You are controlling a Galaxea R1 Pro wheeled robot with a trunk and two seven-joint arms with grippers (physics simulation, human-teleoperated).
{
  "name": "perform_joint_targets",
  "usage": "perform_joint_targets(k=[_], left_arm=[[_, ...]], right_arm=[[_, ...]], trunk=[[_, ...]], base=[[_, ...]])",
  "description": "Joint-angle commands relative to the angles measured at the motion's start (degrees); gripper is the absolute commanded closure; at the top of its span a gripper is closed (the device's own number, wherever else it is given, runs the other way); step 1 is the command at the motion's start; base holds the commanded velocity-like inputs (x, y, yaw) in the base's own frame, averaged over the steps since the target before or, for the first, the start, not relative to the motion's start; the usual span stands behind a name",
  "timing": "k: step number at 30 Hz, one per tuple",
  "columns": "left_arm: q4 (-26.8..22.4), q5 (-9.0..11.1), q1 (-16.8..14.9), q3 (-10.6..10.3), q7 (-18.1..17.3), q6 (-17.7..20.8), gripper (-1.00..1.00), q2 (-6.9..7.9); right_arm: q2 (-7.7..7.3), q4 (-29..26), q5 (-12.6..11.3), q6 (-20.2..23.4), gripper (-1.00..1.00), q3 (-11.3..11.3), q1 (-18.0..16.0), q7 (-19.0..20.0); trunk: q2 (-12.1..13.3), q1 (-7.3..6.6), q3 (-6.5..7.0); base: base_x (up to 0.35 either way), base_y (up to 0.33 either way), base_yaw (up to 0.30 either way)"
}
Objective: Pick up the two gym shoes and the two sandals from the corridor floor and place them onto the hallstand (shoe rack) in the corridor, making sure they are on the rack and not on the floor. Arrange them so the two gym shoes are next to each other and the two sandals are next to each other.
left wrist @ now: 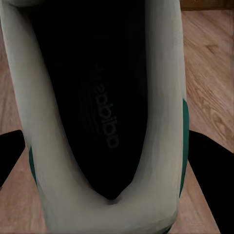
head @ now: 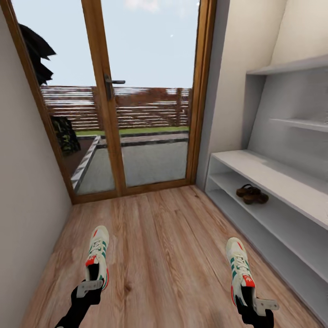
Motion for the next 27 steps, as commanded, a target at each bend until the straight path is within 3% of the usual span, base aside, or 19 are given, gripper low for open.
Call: perform_joint_targets(k=[1,17,27], left_arm=[[0.03,0.15,-0.04,0.33,-0.56,-0.12,1.0,-0.04],[0.04,0.15,-0.03,0.33,-0.58,-0.18,1.0,-0.07],[0.04,0.15,0.03,0.33,-0.56,-0.2,1.0,-0.04]], right_arm=[[0.0,0.07,-0.51,-0.19,1.0,-0.12,-0.06,0.47],[0.0,0.07,-0.51,-0.19,1.0,-0.11,-0.06,0.53],[0.0,0.07,-0.51,-0.19,1.0,-0.13,-0.06,0.53]], trunk=[[-0.02,0.02,-0.03],[-0.02,0.02,0.35],[-0.02,0.02,0.59]], base=[[0.281,0.214,-0.26],[0.276,0.208,-0.26],[0.031,0.016,-0.26]])
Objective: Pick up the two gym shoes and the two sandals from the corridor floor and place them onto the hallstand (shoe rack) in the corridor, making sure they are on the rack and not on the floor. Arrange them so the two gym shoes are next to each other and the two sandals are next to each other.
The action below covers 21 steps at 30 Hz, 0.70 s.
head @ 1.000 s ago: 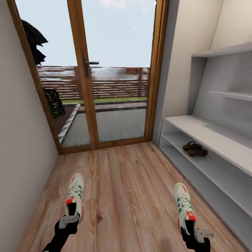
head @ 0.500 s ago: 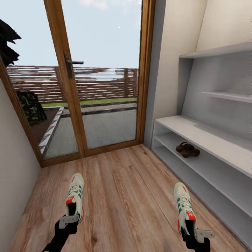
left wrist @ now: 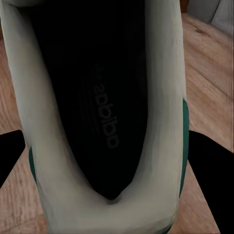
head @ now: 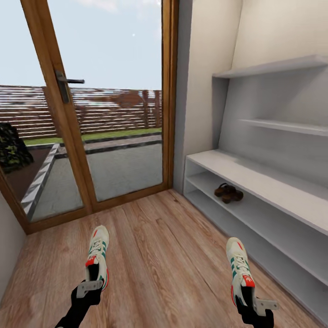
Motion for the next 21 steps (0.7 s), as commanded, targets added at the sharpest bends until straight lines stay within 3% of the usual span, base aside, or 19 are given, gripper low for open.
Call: perform_joint_targets(k=[1,21], left_arm=[[0.01,0.15,-0.03,0.34,-0.57,-0.08,1.0,-0.04],[0.01,0.15,-0.03,0.26,-0.65,-0.15,1.0,-0.03]], right_arm=[[0.01,0.07,-0.51,-0.16,1.0,-0.14,-0.05,0.47],[0.01,0.07,-0.51,-0.16,1.0,-0.15,-0.03,0.46]], trunk=[[-0.02,-0.01,-0.03],[-0.02,-0.01,0.45]], base=[[0.001,0.001,-0.26],[-0.003,0.001,-0.26]])
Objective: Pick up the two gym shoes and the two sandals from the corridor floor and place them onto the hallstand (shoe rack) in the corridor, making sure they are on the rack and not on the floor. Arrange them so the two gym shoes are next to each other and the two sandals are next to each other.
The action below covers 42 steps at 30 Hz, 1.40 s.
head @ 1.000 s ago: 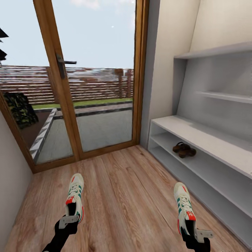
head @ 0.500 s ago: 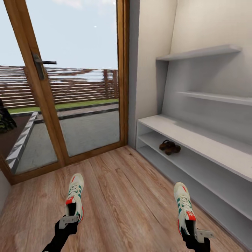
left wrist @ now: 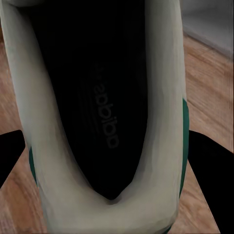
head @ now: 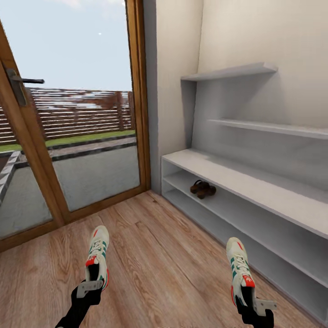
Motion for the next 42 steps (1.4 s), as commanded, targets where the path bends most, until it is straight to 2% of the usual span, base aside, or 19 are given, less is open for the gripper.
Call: perform_joint_targets(k=[1,8,14,17,19,21,24,35,42], left_arm=[[0.02,0.15,-0.03,0.34,-0.57,-0.08,1.0,-0.02],[0.02,-0.26,0.07,0.05,-0.92,-0.33,1.0,-0.08],[-0.05,-0.54,1.2,-0.5,-1.41,-2.28,1.0,-0.16],[-0.06,-1.54,1.41,-0.58,-1.84,-2.69,1.0,-0.13],[-0.07,-2.68,1.48,-0.6,-2.34,-2.79,1.0,-0.14],[-0.09,-5.14,1.53,-0.62,-2.98,-2.82,1.0,-0.21],[-0.08,-6.24,1.55,-0.63,-3.2,-2.78,1.0,-0.25],[-0.07,-6.78,1.55,-0.7,-3.3,-2.65,1.0,-0.35],[-0.07,-6.76,1.55,-0.67,-3.28,-2.6,1.0,-0.32]], right_arm=[[0.01,0.06,-0.51,-0.17,1.0,-0.14,-0.06,0.47],[0.01,0.06,-0.51,-0.17,1.0,-0.13,-0.07,0.5],[0.01,0.06,-0.51,-0.17,1.0,-0.14,-0.07,0.49],[0.01,0.06,-0.51,-0.17,1.0,-0.14,-0.07,0.5],[0.01,0.06,-0.51,-0.17,1.0,-0.13,-0.06,0.48],[0.01,0.06,-0.51,-0.17,1.0,-0.12,-0.06,0.5],[0.01,0.06,-0.51,-0.17,1.0,-0.12,-0.07,0.47],[0.01,0.06,-0.51,-0.17,1.0,-0.14,-0.07,0.47],[0.01,0.06,-0.51,-0.17,1.0,-0.14,-0.07,0.48]], trunk=[[-0.02,-0.02,-0.03],[-0.02,-0.02,0.14],[-0.02,-0.02,0.28],[-0.02,-0.02,0.35],[-0.02,-0.02,0.4],[-0.02,-0.02,0.45],[-0.02,-0.02,0.52],[-0.02,-0.02,0.78],[-0.02,-0.02,0.94]], base=[[-0.106,0.039,-0.26],[-0.169,0.072,-0.26],[-0.027,0.011,-0.26],[-0.006,0.003,-0.26],[-0.003,0.001,-0.26],[-0.001,0.0,-0.26],[0.0,0.0,-0.26],[0.007,0.009,-0.26],[0.122,0.216,-0.26]])
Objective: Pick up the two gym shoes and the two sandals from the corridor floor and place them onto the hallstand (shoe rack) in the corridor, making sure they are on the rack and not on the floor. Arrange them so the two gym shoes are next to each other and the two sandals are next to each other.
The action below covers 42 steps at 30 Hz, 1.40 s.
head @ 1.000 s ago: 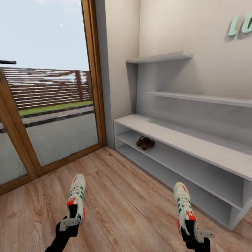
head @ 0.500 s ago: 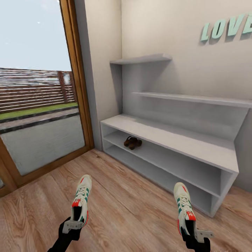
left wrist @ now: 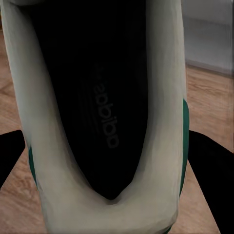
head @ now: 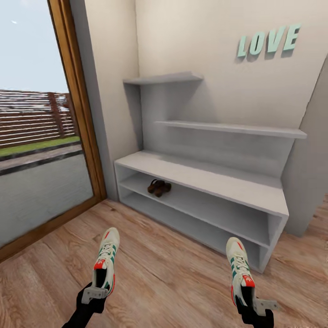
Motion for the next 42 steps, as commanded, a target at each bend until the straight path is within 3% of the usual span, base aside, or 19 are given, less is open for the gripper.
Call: perform_joint_targets(k=[1,42], left_arm=[[0.01,-0.5,-0.03,0.5,-0.4,-0.21,1.0,-0.06],[-0.03,-0.44,-0.03,0.61,-0.34,-0.3,1.0,-0.16]], right_arm=[[0.0,0.07,-0.51,-0.19,1.0,-0.14,-0.06,0.48],[0.0,0.07,-0.53,-0.19,1.0,-0.14,-0.06,0.48]], trunk=[[-0.02,0.0,-0.03],[-0.02,0.0,0.94]], base=[[0.115,0.205,-0.26],[0.04,0.053,-0.26]])
